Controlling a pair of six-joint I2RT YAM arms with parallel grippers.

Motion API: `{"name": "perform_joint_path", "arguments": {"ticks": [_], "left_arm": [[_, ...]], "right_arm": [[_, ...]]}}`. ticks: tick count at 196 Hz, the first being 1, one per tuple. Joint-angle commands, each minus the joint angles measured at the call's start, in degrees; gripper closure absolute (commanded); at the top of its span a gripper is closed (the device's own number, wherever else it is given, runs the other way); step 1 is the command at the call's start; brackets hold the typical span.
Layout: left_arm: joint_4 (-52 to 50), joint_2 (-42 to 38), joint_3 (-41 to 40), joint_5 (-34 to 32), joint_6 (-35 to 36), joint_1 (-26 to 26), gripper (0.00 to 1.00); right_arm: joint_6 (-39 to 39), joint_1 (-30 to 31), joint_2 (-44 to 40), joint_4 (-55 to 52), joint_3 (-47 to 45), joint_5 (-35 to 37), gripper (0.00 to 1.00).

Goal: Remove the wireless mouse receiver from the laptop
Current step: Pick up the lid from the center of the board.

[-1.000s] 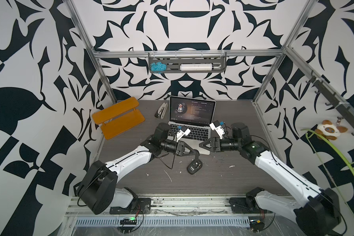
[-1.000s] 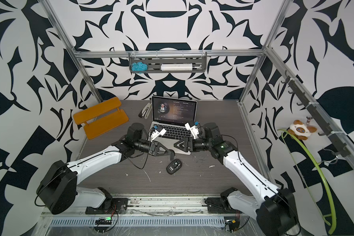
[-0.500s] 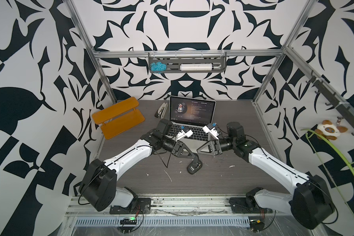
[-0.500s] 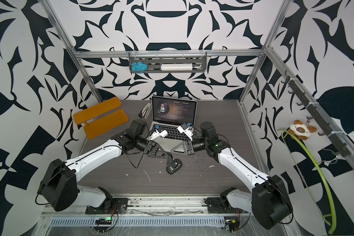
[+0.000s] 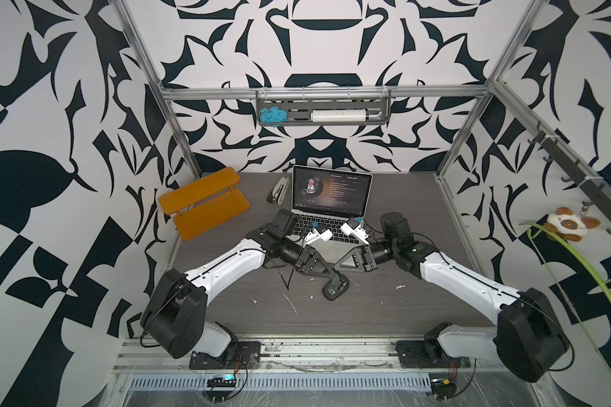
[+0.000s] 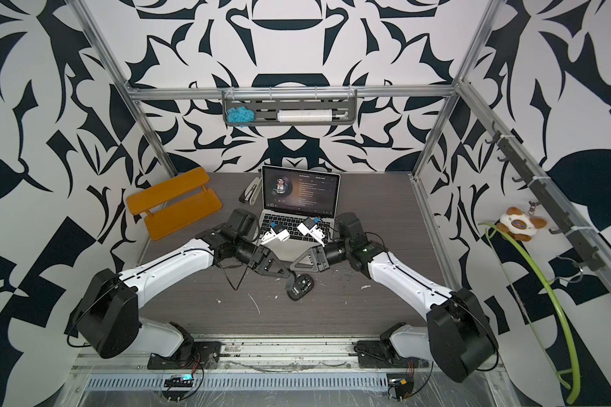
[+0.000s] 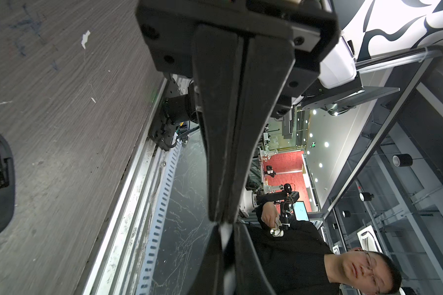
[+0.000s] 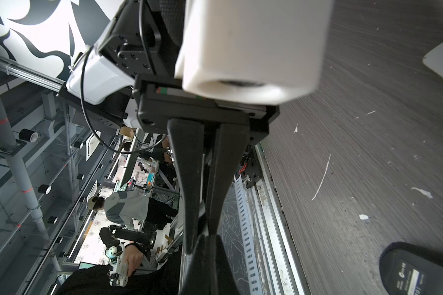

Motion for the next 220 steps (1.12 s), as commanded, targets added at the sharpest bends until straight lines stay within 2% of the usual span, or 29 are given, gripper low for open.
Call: {"name": "perform_joint_path", "arguments": {"ticks": [1,38,40,41,47,60,87,115,156,220], "left_arm": [[0.27,0.40,1.98,1.77,2.06,0.31,0.94],[-0.24,0.09,2.55,1.71,2.64,0.48,0.94],[-0.32,0.07,2.58,1.77,2.70,0.50,0.94],[-0.33,0.10,2.58,1.79,2.73,0.50,0.94],[-0.46,-0.12,2.67,1.92,2.91,0.58,0.94],[-0.60,-0.46,2.44,2.66,3.24,0.60,0.94],[-2.36,-0.89,2.36,3.28,4.54,1.26,0.94],[-3.39,-0.87,2.32,3.74,5.42,1.75,0.94],[-4.37,-0.55,2.48,4.07,6.45,2.31,0.94],[-4.73,-0.31,2.99,4.02,6.61,2.35,0.94]], "right_arm": [[-1.05,1.62,0.89,0.65,0.77,0.15,1.00],[0.92,2.80,1.13,3.25,0.14,-0.22,1.00],[1.05,2.73,1.04,3.35,0.07,-0.41,0.93],[1.05,2.73,1.04,3.35,0.07,-0.41,0.93],[1.44,2.62,0.89,3.58,-0.13,-0.70,0.78],[1.31,2.61,0.09,3.64,-0.61,-1.05,0.74],[0.88,2.49,-1.13,2.84,-1.52,-1.50,0.72],[1.45,2.52,-2.01,3.46,-2.04,-1.84,0.74],[2.99,2.76,-4.61,5.11,-2.94,-2.41,0.71],[3.39,4.26,-2.96,5.72,-1.95,-0.94,0.89]]}}
